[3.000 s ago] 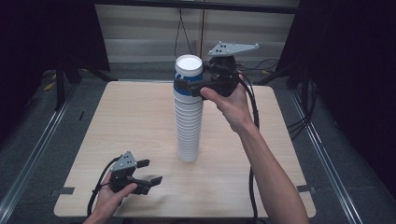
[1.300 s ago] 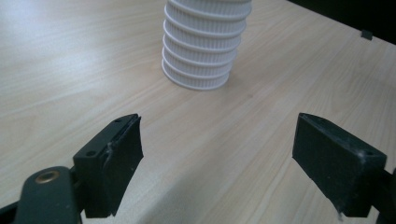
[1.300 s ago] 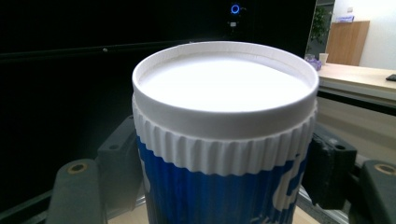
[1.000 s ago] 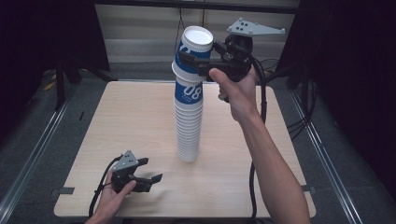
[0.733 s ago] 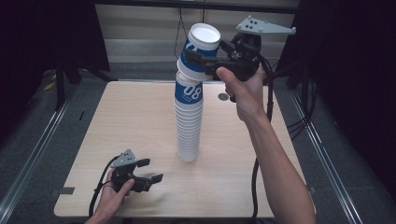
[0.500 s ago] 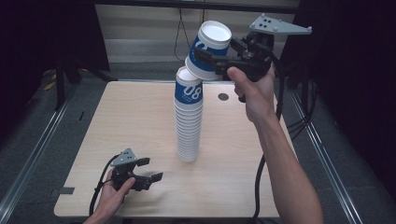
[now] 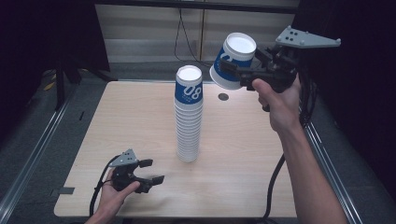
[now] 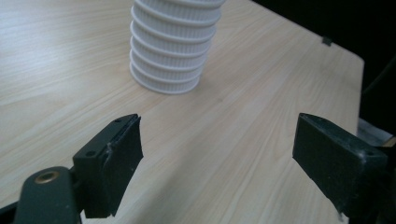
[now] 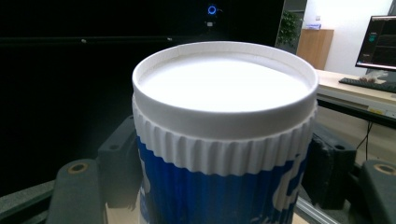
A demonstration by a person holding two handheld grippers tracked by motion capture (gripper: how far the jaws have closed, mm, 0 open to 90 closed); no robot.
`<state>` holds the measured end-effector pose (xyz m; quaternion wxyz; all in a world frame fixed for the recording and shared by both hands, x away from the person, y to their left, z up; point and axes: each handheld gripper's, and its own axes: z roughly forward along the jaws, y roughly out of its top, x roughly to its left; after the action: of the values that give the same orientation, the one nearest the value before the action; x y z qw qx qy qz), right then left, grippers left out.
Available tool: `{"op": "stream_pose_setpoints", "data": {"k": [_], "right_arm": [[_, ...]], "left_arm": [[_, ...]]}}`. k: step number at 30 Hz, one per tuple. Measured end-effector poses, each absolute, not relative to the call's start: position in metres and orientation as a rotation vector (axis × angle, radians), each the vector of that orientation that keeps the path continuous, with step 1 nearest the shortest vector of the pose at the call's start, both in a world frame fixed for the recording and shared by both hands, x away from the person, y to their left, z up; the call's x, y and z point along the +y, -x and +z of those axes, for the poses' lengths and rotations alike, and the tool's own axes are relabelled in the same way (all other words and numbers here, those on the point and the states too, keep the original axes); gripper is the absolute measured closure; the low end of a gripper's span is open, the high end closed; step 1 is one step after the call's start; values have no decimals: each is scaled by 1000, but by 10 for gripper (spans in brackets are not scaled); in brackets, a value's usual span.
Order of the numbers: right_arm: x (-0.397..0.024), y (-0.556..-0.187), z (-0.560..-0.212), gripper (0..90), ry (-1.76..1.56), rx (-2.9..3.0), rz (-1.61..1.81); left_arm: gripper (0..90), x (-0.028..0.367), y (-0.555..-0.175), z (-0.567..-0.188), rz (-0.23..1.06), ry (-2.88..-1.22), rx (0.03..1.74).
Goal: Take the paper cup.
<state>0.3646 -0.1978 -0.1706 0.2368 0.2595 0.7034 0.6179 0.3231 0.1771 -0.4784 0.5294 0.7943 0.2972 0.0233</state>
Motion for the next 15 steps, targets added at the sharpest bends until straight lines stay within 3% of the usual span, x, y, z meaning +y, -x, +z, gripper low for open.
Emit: {"op": "stream_pose_setpoints", "data": {"k": [15], "right_arm": [[-200, -353, -225, 273, -727, 2023, 1681]], "left_arm": [[165, 168, -327, -463, 55, -1840, 677]]}}
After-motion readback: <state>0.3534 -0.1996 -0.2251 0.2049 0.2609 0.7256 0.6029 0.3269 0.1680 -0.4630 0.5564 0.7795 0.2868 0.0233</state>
